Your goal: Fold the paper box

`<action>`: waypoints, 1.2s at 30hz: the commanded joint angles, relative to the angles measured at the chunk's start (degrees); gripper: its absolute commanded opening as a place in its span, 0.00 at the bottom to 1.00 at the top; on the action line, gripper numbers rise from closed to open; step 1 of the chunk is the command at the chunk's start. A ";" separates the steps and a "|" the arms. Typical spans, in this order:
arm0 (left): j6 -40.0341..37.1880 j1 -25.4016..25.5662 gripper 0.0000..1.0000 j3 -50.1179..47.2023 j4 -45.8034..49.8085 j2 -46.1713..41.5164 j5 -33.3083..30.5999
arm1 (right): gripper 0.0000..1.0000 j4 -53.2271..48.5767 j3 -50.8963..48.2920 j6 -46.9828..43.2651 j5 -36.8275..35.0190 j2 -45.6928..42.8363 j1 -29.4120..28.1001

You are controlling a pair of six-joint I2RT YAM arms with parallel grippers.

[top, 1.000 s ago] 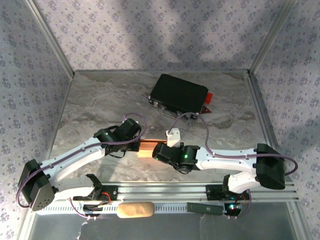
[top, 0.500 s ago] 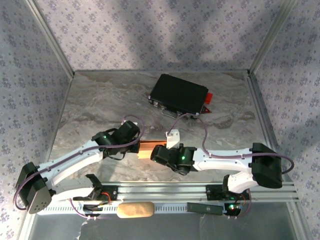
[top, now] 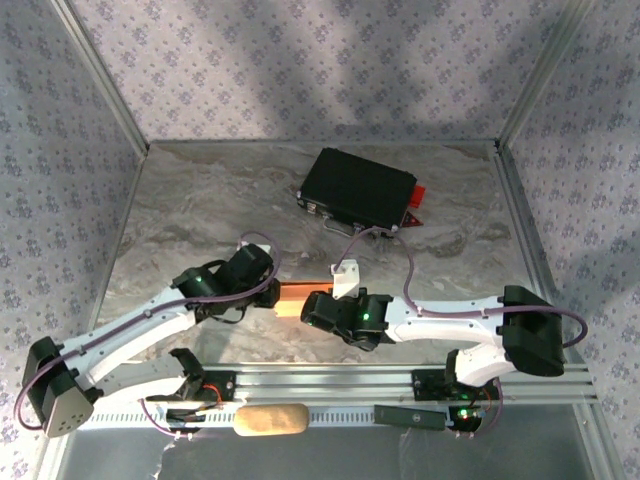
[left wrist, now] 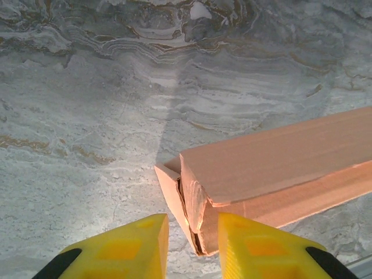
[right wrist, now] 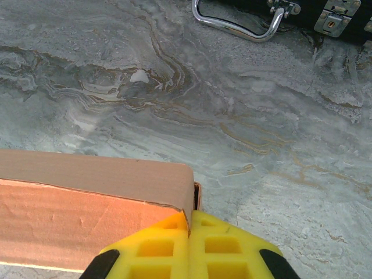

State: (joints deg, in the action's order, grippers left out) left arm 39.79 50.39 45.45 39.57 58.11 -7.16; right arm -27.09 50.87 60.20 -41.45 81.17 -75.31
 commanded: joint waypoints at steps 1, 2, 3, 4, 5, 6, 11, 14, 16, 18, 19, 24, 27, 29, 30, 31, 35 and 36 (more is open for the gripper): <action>0.96 0.32 0.29 3.36 2.31 -1.70 -1.34 | 0.00 -3.91 0.02 0.26 0.25 1.31 -0.53; 1.18 0.32 0.29 3.41 2.23 -2.12 -1.59 | 0.00 -3.85 0.10 0.24 0.27 1.29 -0.54; 1.49 0.32 0.29 3.66 2.08 -2.62 -2.09 | 0.00 -3.80 0.10 0.01 0.29 1.40 -0.50; 2.03 0.32 0.29 3.75 2.31 -3.09 -2.62 | 0.00 -3.76 0.24 0.05 0.24 1.44 -0.50; 3.28 0.32 0.29 4.04 2.91 -3.72 -4.02 | 0.00 -3.89 0.35 0.08 0.37 1.58 -0.52; 5.34 0.32 0.27 4.12 3.62 -4.57 -5.89 | 0.00 -3.92 0.32 0.08 0.37 1.62 -0.47; 23.90 0.32 0.28 1.55 2.16 -9.98 -10.21 | 0.00 -3.67 0.31 -0.01 0.40 1.64 -0.54; 37.93 0.41 0.33 1.13 6.03 -10.93 -12.37 | 0.00 -3.67 0.37 -0.18 0.37 1.63 -0.53; 45.22 0.50 0.51 0.69 6.75 -10.90 -12.01 | 0.00 -3.75 0.46 -0.27 0.39 1.63 -0.54; 50.50 0.55 0.66 0.23 5.48 -10.14 -10.38 | 0.00 -3.76 0.60 -0.40 0.24 1.67 -0.54; 52.62 0.51 0.71 0.24 4.67 -9.40 -9.35 | 0.00 -3.82 0.71 -0.44 0.25 1.66 -0.54; 62.64 0.37 0.94 0.31 2.67 -3.70 -3.16 | 0.00 -3.68 0.72 -0.62 0.34 1.64 -0.50; 67.55 0.33 1.00 0.10 1.07 -1.04 0.17 | 0.00 -3.75 0.90 -0.79 0.34 1.59 -0.54; 71.14 0.33 0.99 -1.17 -0.32 -0.45 1.53 | 0.00 -3.91 0.92 -0.86 0.33 1.60 -0.52; 73.21 0.20 1.00 -2.10 -2.95 -0.45 1.64 | 0.00 -3.92 1.03 -0.88 0.39 1.54 -0.52; 75.33 -0.06 1.00 -3.36 -4.59 -0.76 1.70 | 0.00 -3.81 0.98 -0.96 0.39 1.54 -0.47; 79.91 -1.20 1.00 -5.12 -6.10 -1.64 0.47 | 0.00 -3.69 1.07 -1.17 0.49 1.56 -0.52; 80.32 -1.42 1.00 -4.69 -5.43 -1.39 0.55 | 0.00 -3.72 1.07 -1.14 0.41 1.54 -0.54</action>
State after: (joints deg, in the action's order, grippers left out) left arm 113.89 49.76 40.53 35.88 57.49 -7.01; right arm -27.29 51.07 59.51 -41.85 81.54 -75.31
